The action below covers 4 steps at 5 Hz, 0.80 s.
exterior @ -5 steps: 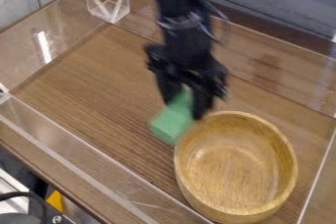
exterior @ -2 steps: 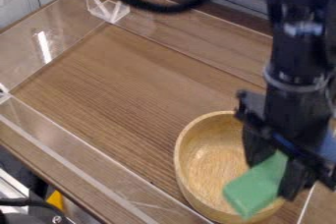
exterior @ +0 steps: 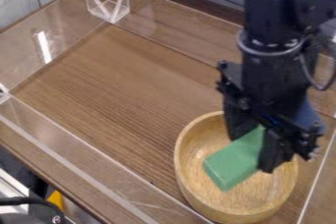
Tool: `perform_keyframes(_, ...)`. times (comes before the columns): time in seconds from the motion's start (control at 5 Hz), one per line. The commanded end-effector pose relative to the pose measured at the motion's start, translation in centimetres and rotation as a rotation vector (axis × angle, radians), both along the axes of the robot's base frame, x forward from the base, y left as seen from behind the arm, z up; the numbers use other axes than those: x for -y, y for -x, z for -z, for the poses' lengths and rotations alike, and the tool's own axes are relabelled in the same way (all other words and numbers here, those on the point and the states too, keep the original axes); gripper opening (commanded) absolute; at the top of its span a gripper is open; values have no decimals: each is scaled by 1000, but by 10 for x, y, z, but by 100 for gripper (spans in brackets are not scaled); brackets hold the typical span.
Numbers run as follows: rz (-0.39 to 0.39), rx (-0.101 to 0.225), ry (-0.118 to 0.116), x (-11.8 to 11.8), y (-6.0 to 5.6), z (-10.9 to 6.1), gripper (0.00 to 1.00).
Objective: Put the green block in the brown bowl
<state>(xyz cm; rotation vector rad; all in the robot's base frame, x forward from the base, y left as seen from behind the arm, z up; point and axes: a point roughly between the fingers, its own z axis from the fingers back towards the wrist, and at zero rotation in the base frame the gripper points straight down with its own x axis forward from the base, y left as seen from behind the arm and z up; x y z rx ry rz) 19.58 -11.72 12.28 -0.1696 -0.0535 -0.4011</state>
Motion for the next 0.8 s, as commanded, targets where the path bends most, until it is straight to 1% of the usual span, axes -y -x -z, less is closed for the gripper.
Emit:
perform_keyframes(0.0, -6, 41, 10, -4, -2, -1, 0)
perform_keyframes(0.2, -9, 47, 5, -7, 0, 5, 100)
perform_keyframes(0.6, 21, 50, -7, -9, 1, 16, 100)
